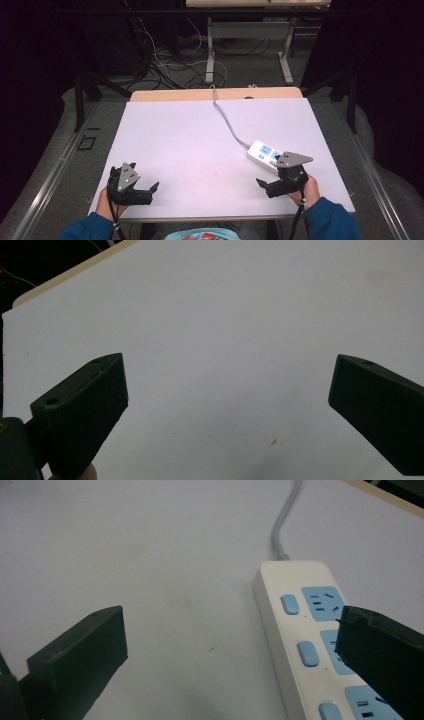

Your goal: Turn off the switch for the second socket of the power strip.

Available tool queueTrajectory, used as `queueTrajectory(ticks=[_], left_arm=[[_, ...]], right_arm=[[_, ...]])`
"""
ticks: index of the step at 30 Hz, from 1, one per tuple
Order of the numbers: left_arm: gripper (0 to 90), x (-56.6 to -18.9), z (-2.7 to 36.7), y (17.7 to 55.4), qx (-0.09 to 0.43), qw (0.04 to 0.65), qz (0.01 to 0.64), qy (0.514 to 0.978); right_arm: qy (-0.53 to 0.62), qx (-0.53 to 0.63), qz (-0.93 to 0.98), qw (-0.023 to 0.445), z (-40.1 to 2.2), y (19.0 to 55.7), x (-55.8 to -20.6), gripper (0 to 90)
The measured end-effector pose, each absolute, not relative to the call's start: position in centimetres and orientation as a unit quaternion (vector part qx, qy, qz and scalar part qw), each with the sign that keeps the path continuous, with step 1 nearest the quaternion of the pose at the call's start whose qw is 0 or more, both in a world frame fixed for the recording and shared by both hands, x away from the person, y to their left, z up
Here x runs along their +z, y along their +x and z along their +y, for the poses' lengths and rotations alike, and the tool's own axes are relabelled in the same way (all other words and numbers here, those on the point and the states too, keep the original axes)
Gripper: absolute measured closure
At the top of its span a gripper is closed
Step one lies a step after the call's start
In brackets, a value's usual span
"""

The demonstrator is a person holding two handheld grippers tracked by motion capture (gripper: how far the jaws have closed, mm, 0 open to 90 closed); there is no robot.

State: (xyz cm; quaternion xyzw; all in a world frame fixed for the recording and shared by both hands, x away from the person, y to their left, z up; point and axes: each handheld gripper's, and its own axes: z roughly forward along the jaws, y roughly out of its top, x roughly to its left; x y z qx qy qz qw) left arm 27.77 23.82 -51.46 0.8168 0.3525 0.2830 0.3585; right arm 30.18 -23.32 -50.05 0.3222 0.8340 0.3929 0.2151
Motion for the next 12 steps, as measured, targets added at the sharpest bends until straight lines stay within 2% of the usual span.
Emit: queueTrajectory(ticks=[12], left_arm=[[2.2,-51.45,23.81,27.79,0.28,0.356,0.352,0.819]], right_arm=[[0.316,0.394,0.837,0.211,-23.27,29.51,-50.52,0.0]])
